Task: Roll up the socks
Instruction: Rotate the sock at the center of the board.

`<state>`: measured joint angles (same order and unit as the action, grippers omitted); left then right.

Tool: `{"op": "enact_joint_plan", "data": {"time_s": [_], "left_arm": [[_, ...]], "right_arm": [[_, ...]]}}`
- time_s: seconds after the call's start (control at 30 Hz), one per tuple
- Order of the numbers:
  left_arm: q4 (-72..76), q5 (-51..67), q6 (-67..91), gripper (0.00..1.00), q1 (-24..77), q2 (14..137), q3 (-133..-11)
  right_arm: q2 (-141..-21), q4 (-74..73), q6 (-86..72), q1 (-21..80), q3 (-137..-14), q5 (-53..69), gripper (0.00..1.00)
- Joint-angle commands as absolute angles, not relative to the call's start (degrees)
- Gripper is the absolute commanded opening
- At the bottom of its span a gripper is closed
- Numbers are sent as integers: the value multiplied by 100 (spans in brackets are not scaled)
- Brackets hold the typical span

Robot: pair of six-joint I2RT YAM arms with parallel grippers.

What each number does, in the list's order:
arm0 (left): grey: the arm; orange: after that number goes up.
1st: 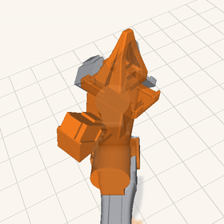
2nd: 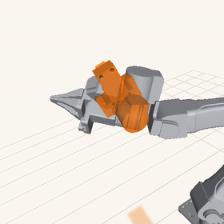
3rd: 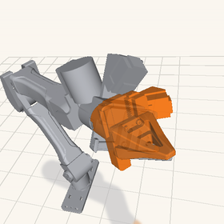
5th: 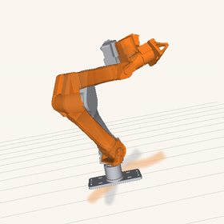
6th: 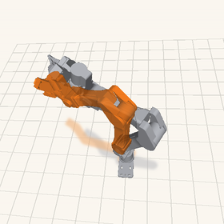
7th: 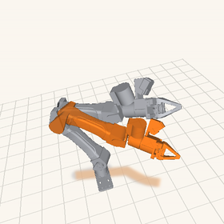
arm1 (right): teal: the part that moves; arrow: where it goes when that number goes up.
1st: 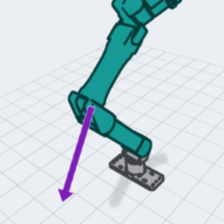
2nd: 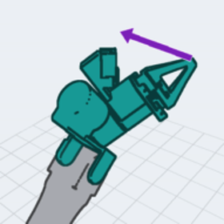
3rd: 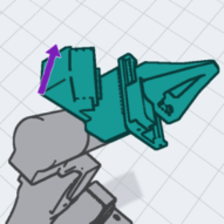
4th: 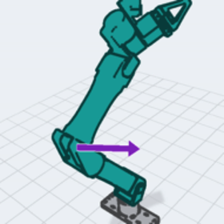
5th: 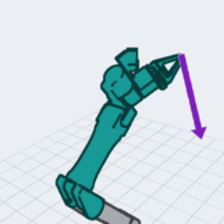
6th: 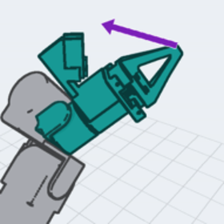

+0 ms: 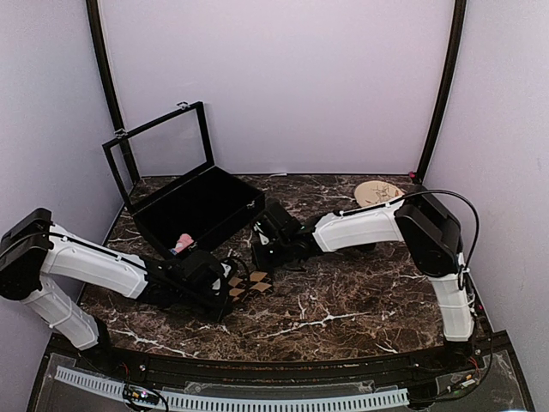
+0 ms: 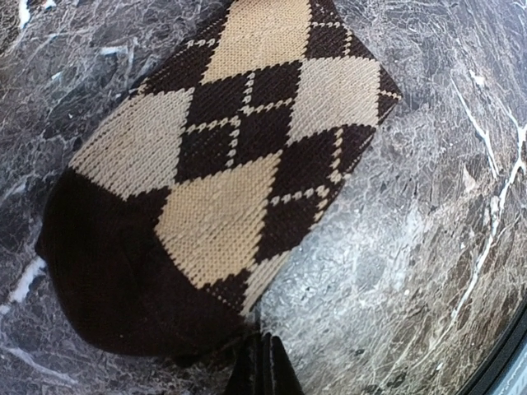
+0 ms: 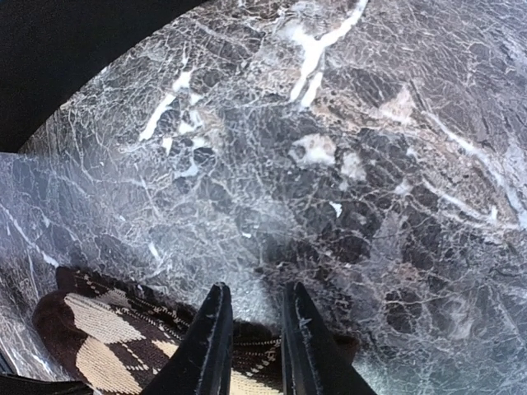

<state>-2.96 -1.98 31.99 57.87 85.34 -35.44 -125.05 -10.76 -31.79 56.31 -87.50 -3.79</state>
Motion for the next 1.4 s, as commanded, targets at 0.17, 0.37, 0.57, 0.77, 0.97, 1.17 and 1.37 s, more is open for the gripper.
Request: {"op": "enact_joint_plan", "data": {"time_s": [0.17, 0.37, 0.57, 0.77, 0.97, 1.17, 1.37], "left_arm": [[-720, -353, 3377, 0, 5826, 8757, -3776], [-844, -490, 3462, 0, 5816, 8834, -3801], [-892, -654, 3381, 0, 5812, 8960, -3908], [-837, -697, 3245, 0, 5663, 9208, -4075], [-858, -603, 3241, 0, 5423, 9304, -4053], [-787, -529, 3166, 0, 5298, 9318, -4045], [-623, -380, 2960, 0, 5231, 9538, -4270]], "right_arm": [[-12252, -1157, -3322, 5641, -8192, -178, 21], [-11897, -1110, -3489, 5698, -7637, -231, 21], [-11500, -1130, -3682, 5835, -7217, -314, 21], [-11132, -1186, -3928, 6010, -6839, -373, 21], [-10863, -1182, -4113, 6169, -6475, -333, 21], [-10672, -1111, -4313, 6369, -6203, -187, 21], [-10605, -1035, -4508, 6574, -6140, -75, 21]]}}
